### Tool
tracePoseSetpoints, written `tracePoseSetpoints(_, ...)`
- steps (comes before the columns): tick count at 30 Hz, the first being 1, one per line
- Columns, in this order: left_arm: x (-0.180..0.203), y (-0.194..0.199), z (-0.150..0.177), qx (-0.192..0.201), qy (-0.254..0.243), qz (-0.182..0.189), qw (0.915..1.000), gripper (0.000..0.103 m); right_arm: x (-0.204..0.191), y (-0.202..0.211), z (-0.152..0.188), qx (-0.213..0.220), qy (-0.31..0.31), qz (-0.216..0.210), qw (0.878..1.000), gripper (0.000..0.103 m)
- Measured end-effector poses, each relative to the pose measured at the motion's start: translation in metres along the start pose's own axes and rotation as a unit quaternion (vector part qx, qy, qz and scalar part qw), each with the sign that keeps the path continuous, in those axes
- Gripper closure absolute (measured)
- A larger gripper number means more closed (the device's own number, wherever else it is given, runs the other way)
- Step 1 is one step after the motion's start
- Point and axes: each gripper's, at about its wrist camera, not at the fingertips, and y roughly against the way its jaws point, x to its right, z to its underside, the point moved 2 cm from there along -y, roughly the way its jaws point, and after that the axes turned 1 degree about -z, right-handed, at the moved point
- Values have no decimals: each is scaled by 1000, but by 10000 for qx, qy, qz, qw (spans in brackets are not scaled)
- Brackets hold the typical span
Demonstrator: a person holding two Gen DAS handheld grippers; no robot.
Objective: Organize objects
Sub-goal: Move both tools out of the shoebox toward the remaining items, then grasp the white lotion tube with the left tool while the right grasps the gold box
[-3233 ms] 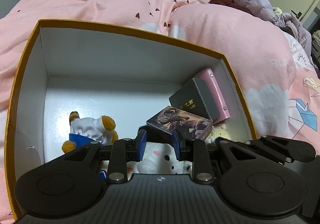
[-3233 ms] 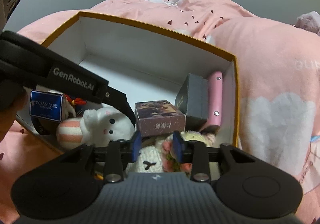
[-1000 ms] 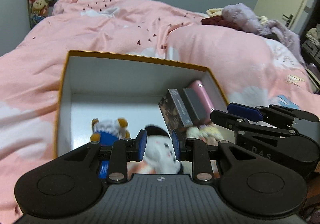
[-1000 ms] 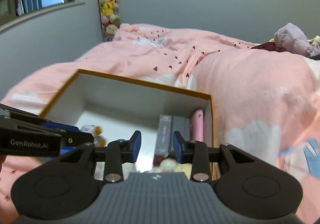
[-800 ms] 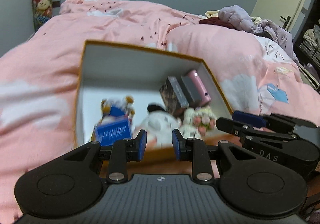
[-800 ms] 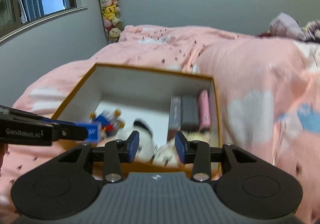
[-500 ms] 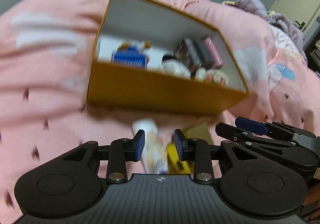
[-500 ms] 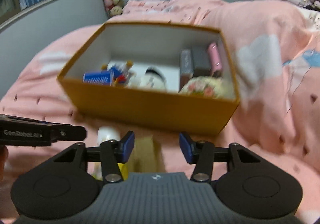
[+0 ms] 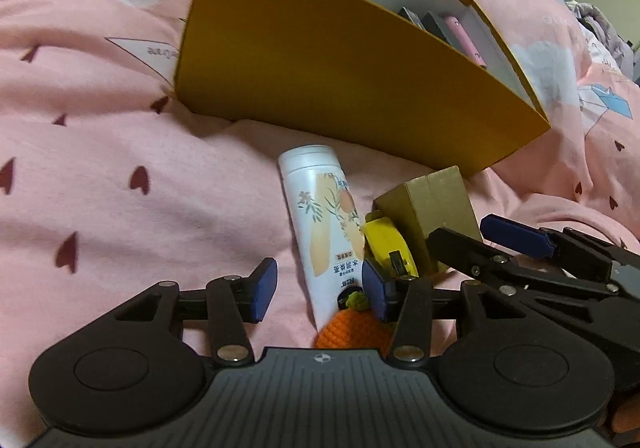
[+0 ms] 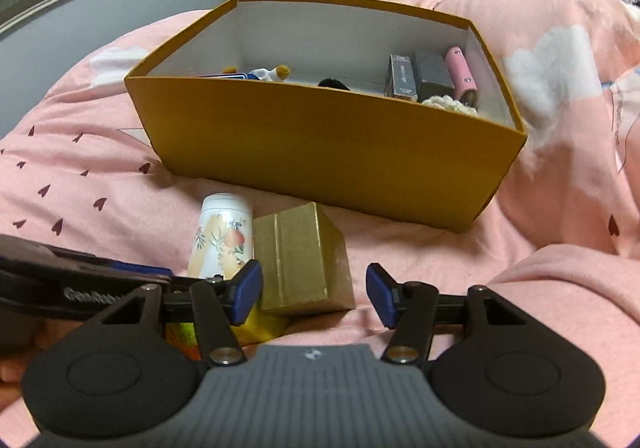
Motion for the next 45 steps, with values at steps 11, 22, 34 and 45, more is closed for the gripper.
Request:
tracePoseSetpoints(11, -2, -11, 2, -9, 12, 195, 9998, 67, -4, -2, 2, -64, 36, -34, 10000, 44)
tracePoseSetpoints(22, 10, 28, 1, 583, -363, 345, 9970, 85, -4, -10, 8, -140, 216, 195, 9995, 54)
tracePoseSetpoints(34, 22, 24, -1, 500, -647, -32, 9966, 83, 4, -8, 7, -93, -115, 77, 9999, 54)
tracePoseSetpoints(45, 20, 13, 7, 83, -645, -218, 9976, 71, 4, -10, 9, -124, -130, 72, 9998, 54)
